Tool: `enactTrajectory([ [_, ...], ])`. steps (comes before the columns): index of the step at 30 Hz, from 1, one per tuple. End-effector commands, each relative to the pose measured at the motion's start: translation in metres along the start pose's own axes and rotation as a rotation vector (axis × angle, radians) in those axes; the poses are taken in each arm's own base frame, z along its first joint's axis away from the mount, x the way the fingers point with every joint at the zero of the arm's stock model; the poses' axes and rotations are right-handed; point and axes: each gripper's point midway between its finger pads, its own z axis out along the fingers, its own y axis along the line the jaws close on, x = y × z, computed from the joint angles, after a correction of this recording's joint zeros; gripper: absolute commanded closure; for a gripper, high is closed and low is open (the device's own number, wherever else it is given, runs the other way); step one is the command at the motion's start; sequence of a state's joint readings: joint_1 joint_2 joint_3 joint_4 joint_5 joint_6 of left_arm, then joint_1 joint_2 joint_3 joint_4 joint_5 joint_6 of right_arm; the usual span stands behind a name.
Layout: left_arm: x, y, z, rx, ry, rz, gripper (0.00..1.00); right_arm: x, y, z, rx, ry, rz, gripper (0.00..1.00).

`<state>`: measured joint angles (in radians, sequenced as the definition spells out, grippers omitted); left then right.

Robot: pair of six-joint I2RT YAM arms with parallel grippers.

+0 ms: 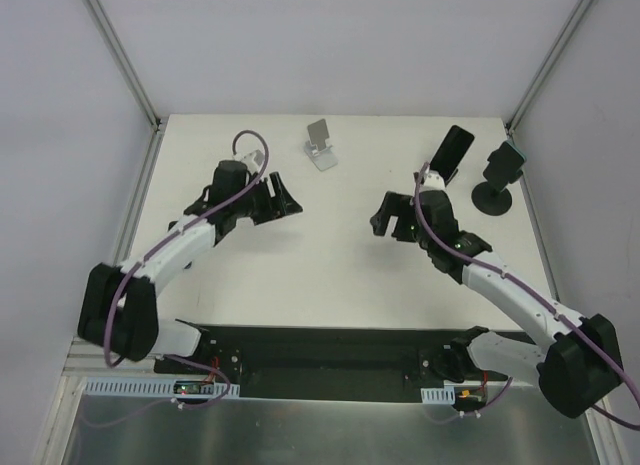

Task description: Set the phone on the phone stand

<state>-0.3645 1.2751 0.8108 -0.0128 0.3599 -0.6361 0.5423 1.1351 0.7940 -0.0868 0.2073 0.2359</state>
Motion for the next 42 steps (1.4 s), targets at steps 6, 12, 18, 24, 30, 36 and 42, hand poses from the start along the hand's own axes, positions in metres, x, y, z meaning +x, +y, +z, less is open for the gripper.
enactTrajectory([
  [6, -0.131, -0.013, 0.098, 0.161, -0.037, 0.189, 0.48, 0.049, 0.047, -0.086, -0.388, 0.152, 0.018, 0.04],
  [12, -0.188, -0.008, 0.154, 0.174, -0.09, 0.309, 0.28, 0.033, 0.031, -0.116, -0.375, 0.032, -0.019, 0.04],
  [18, -0.203, 0.015, 0.196, 0.137, -0.089, 0.321, 0.47, 0.029, 0.029, -0.12, -0.38, 0.008, -0.031, 0.04],
  [24, -0.215, 0.01, 0.213, 0.186, -0.102, 0.351, 0.5, 0.026, 0.02, -0.117, -0.337, -0.019, -0.07, 0.04],
  [30, -0.218, 0.013, 0.224, 0.197, -0.105, 0.344, 0.6, 0.021, 0.016, -0.121, -0.314, -0.028, -0.094, 0.04],
  [36, -0.205, 0.007, 0.223, 0.265, -0.056, 0.344, 0.97, 0.021, 0.019, -0.12, -0.322, -0.005, -0.089, 0.04],
  [42, -0.174, -0.002, 0.192, 0.29, 0.014, 0.349, 1.0, 0.03, 0.013, -0.112, -0.279, 0.059, -0.102, 0.04],
])
